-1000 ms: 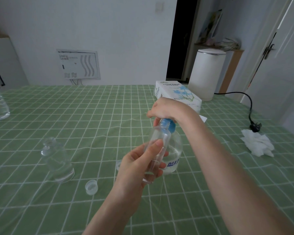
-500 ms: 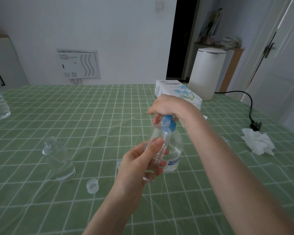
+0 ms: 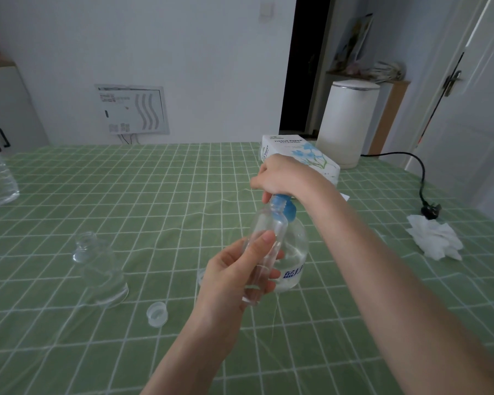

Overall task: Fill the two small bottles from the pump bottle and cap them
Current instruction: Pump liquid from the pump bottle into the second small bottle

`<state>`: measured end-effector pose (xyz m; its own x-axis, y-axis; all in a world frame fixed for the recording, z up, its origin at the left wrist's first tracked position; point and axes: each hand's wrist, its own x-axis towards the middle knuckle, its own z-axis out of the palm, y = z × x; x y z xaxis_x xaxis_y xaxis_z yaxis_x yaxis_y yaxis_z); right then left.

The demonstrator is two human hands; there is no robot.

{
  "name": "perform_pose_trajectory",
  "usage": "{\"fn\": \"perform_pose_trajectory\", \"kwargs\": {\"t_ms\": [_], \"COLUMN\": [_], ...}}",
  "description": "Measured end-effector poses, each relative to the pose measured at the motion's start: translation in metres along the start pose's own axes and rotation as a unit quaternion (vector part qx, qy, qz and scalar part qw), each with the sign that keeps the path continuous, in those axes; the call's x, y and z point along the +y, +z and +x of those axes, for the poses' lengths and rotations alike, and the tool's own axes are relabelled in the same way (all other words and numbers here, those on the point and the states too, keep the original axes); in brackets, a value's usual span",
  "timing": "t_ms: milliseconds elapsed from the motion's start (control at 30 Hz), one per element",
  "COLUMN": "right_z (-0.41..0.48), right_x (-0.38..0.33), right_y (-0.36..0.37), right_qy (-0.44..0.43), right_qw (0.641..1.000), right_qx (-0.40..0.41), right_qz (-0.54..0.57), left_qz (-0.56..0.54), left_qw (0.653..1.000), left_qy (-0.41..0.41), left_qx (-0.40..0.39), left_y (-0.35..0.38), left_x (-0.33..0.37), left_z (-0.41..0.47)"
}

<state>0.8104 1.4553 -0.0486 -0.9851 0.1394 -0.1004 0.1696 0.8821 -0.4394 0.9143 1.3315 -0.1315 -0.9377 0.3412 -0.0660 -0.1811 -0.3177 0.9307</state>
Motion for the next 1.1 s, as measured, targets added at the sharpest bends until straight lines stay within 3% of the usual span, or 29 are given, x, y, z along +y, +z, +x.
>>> {"fn": "perform_pose_trajectory", "kwargs": {"t_ms": [467,833,1100], "right_z": [-0.0042,-0.0024,-0.0032], "right_x": [0.0010,-0.0010,-0.0003], "right_y": [0.0031,-0.0026,0.0023], "right_qy": [0.010,0.002,0.004], "right_qw": [0.999,0.999,0.999], "right_qx": [-0.035,0.005,-0.028], "right_qz": [0.024,0.033,0.032], "left_qz": [0.000,0.017,0.004], "left_qw": [1.000,1.000,1.000], "left_qy": [-0.005,0.009,0.004], "left_qx": [0.003,-0.010,-0.012], "left_y": [-0.0007,-0.0020,-0.0019], "left_x": [-0.0012,-0.0008,-0.0025], "left_z": [0.0004,0.0003,0.0017]}}
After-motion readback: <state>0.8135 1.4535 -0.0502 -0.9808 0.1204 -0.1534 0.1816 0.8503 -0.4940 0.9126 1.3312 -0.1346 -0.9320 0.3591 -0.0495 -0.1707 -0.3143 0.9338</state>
